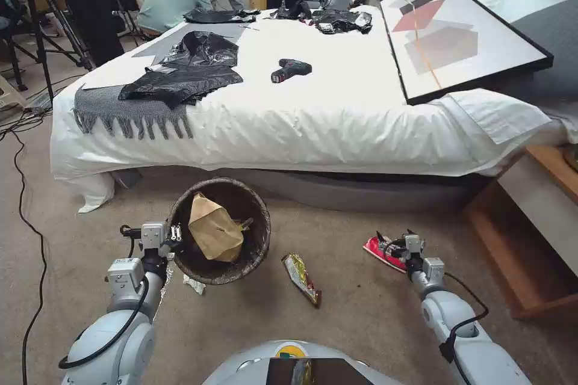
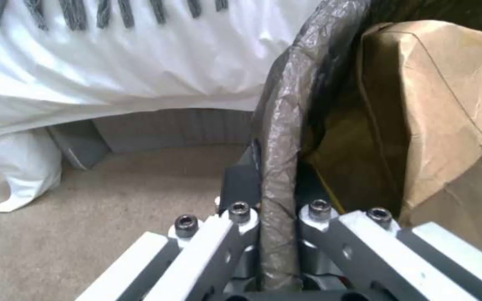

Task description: Pick up the trash bin, then pick up the garbage from the floor and place it into the trash bin.

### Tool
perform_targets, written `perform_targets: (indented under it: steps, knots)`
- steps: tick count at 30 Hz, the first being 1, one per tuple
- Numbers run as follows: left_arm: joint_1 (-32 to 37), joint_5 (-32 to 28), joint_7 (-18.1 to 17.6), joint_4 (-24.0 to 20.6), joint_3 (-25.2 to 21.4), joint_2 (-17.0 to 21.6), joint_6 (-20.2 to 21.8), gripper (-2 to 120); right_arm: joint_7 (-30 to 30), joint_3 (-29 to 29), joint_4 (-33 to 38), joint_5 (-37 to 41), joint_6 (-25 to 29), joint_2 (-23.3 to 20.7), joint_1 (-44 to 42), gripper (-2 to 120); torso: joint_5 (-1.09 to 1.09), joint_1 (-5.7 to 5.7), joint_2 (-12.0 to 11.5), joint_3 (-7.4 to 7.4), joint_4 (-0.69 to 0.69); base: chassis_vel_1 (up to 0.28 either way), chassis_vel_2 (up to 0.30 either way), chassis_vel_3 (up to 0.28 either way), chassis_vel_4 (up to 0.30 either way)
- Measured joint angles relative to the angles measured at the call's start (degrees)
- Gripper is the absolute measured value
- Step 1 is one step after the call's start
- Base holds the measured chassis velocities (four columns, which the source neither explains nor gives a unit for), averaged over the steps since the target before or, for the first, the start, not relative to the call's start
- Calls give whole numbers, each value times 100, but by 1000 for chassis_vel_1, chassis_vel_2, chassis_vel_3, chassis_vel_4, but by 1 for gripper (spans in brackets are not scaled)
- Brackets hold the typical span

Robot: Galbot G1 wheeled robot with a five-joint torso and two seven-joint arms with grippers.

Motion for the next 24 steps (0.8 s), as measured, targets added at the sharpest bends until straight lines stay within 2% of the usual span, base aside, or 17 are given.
perform_targets:
  steps: [4,12,24]
  knots:
    - [0,0,-1,-10,0,0,9,0,-77,-107,-302,0,35,-34,191,100,0,0,0,0,0,0,0,0,0]
    - [21,0,-5,-36,-24,-19,15,0,-326,-485,-1392,33,205,-63,859,100,-1,0,0,0,0,0,0,0,0]
    - [38,6,-8,-38,-32,2,16,0,-665,-655,-2593,-6,387,71,1477,100,0,0,0,0,0,0,0,0,0]
